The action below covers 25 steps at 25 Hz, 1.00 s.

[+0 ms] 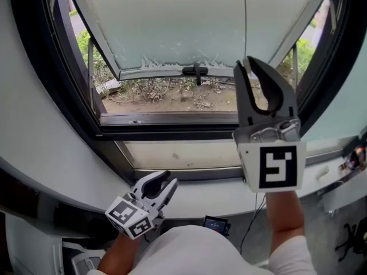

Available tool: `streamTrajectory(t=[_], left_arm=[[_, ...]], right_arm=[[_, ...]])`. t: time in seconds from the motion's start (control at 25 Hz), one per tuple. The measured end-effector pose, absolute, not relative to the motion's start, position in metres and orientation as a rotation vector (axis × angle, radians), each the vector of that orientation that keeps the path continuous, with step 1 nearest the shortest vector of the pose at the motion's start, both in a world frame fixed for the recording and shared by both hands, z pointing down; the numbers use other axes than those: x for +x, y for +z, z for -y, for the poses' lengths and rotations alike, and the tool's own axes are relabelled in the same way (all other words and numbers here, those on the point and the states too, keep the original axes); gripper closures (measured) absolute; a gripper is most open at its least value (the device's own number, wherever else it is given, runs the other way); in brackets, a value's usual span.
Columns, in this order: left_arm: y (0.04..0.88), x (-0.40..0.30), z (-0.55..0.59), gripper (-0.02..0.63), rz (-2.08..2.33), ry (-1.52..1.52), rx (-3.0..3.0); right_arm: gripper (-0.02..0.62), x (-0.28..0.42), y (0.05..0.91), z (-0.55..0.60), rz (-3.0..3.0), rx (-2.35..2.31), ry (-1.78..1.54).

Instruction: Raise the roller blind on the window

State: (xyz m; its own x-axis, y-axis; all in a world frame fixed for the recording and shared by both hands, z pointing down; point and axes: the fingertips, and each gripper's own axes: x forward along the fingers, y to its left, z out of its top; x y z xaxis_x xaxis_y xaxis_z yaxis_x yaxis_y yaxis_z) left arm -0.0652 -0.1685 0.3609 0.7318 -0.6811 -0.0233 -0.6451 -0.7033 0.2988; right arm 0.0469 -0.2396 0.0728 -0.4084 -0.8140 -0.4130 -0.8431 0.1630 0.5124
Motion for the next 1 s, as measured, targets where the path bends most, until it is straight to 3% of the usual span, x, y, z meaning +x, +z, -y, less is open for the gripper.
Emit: streamTrajectory(t=[1.0], left_arm=[[0.362, -0.069, 0.168, 0.486, 1.022, -0.191, 2.655]], right_arm=[[0.532, 0.042, 0.082, 0.259, -2.426, -1.73, 1.049]])
